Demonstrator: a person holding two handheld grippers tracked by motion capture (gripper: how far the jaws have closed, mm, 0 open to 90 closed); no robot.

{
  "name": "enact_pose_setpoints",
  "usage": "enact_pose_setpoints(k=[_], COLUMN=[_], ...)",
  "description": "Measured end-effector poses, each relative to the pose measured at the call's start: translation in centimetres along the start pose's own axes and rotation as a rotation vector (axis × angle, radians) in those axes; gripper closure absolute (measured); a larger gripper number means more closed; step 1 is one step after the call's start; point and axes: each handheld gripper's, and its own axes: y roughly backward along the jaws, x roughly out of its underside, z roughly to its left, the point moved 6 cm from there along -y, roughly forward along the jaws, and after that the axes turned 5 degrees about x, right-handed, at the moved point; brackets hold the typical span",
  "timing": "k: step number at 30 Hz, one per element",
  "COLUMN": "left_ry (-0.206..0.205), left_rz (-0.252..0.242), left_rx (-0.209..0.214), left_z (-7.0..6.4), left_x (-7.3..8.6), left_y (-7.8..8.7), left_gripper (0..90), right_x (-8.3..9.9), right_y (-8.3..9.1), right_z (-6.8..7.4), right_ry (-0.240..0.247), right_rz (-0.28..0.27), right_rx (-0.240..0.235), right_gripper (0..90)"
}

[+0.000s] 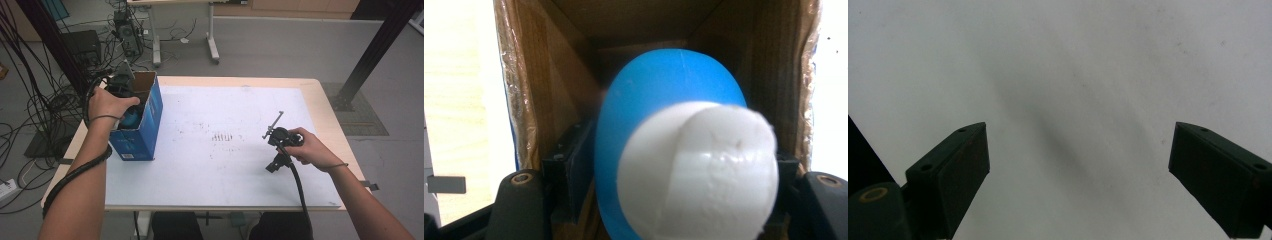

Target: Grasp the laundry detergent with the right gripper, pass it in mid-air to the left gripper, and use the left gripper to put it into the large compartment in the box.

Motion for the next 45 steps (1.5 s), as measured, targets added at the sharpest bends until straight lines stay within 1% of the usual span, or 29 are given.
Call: enact_pose_setpoints(k=[1,4,7,10,15,17,21,28,34,39,45], left_ry=[0.005,0.003,0.004,-0.004,-0.003,-0.009,-0.020,-0.045,-0.066,-0.088,-0.116], left_rz=[0.001,0.008,0.004,0.006,-0.011,-0.021,-0.035,-0.051,-0.062,-0.061,-0.063], left_rx=[-0.003,-0.004,-0.008,-0.013,-0.010,-0.015,-0.009,-0.003,-0.005,-0.007,0.010], left_z=[0.0,0.0,-0.1,-0.3,-0.5,-0.6,-1.0,-2.0,-3.0,-3.9,-5.3], left_x=[0.0,0.0,-0.1,-0.1,-0.3,-0.4,-0.5,-0.6,-0.4,-0.1,0.3], left_y=[0.1,0.4,0.9,1.6,2.8,3.3,4.5,6.7,8.5,9.5,10.4], left_gripper=[32.2,32.1,31.9,32.0,32.1,32.1,31.7,30.4,26.5,22.2,15.1], right_x=[0.0,-0.1,-0.1,-0.1,-0.2,-0.2,-0.3,-0.4,-0.4,-0.5,-0.5], right_y=[0.0,0.0,-0.1,-0.1,0.0,0.0,0.0,0.0,0.1,0.1,0.0], right_z=[0.0,0.1,0.1,0.1,0.2,0.3,0.3,0.5,0.5,0.5,0.6], right_ry=[-0.001,0.001,0.003,0.004,0.003,0.004,0.011,0.012,0.012,0.017,0.018], right_rz=[0.000,0.002,0.005,0.006,0.006,0.007,0.005,0.011,0.013,0.013,0.013], right_rx=[0.000,-0.001,-0.001,0.000,0.001,0.000,0.001,-0.004,-0.001,-0.002,-0.003], right_gripper=[9.0,9.0,9.0,9.0,9.0,9.0,9.0,8.8,8.9,8.8,8.8])
